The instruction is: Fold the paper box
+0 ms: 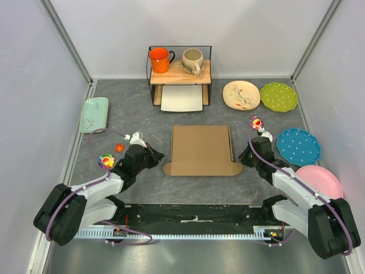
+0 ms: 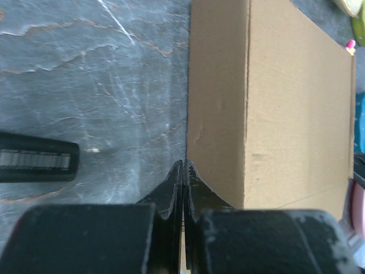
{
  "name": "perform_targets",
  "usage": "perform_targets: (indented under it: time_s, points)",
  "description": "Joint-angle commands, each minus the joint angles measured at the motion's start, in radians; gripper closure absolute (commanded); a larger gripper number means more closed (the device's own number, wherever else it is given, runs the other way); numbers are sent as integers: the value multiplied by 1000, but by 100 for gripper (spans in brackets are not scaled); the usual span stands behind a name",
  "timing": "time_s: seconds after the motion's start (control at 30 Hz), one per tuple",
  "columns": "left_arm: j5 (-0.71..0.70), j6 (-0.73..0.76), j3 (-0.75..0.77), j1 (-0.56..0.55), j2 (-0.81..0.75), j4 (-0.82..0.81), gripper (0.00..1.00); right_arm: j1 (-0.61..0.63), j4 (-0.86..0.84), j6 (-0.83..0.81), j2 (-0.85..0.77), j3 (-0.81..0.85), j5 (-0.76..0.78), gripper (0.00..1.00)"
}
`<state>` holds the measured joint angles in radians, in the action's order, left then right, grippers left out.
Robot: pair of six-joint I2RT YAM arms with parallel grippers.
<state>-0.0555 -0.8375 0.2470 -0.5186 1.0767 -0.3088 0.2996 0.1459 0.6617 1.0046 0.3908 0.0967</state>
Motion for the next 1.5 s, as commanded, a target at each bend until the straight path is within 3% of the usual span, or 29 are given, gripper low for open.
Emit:
perform_targets:
  time_s: [0.0, 1.0, 1.23, 1.47]
  points:
    - [109, -54, -17, 6, 57, -217, 98, -2, -160, 33, 22, -23, -94, 100]
    - [255, -55, -81, 8, 152, -406, 98, -2, -241, 13, -40, -101, -261, 100]
    - [358, -49, -133, 6, 42, -460, 98, -1, -181, -11, -138, -81, -324, 100]
    - [378, -48, -112, 6, -240, -261, 98, -2, -45, -8, -286, -6, -357, 100]
